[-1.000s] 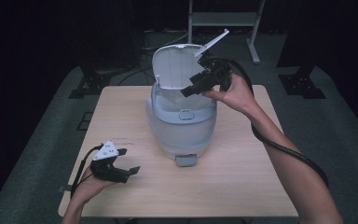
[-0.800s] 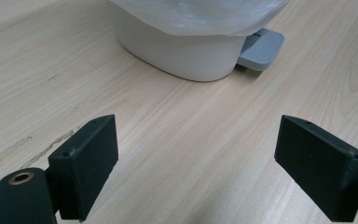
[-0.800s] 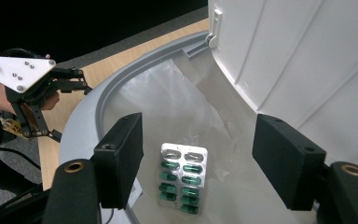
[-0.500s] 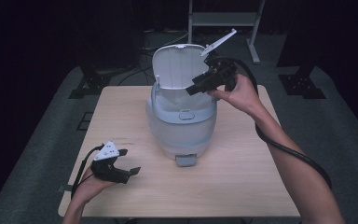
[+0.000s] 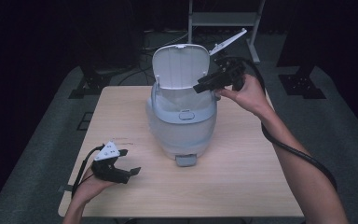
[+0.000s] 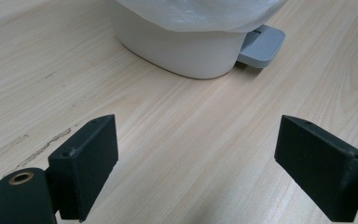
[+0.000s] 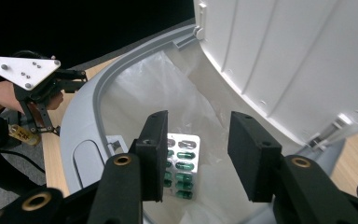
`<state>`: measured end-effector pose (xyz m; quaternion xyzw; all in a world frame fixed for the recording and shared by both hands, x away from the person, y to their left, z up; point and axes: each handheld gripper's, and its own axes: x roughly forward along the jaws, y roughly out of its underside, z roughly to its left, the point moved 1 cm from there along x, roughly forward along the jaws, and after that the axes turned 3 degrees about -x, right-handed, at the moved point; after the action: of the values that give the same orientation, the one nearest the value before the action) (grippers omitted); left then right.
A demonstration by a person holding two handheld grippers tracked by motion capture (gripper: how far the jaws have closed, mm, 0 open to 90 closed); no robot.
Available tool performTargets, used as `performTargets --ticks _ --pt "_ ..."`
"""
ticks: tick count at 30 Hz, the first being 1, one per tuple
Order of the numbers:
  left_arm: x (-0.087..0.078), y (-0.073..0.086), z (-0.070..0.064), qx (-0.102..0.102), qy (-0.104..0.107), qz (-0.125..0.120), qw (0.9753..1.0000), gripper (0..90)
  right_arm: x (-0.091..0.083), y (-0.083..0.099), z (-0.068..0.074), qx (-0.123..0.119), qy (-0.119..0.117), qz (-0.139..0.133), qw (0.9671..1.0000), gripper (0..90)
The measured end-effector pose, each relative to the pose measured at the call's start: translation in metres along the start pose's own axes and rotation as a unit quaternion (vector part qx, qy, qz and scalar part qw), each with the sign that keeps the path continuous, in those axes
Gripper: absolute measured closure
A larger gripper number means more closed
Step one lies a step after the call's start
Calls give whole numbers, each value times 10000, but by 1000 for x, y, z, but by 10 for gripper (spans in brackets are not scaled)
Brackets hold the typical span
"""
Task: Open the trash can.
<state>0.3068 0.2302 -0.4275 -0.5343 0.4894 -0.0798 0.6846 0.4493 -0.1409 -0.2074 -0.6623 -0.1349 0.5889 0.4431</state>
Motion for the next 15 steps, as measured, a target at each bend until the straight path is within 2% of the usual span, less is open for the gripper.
performTargets --ticks 15 --pt "3 0 0 -9 26 28 10000 124 -19 11 -12 152 22 -129 9998 693"
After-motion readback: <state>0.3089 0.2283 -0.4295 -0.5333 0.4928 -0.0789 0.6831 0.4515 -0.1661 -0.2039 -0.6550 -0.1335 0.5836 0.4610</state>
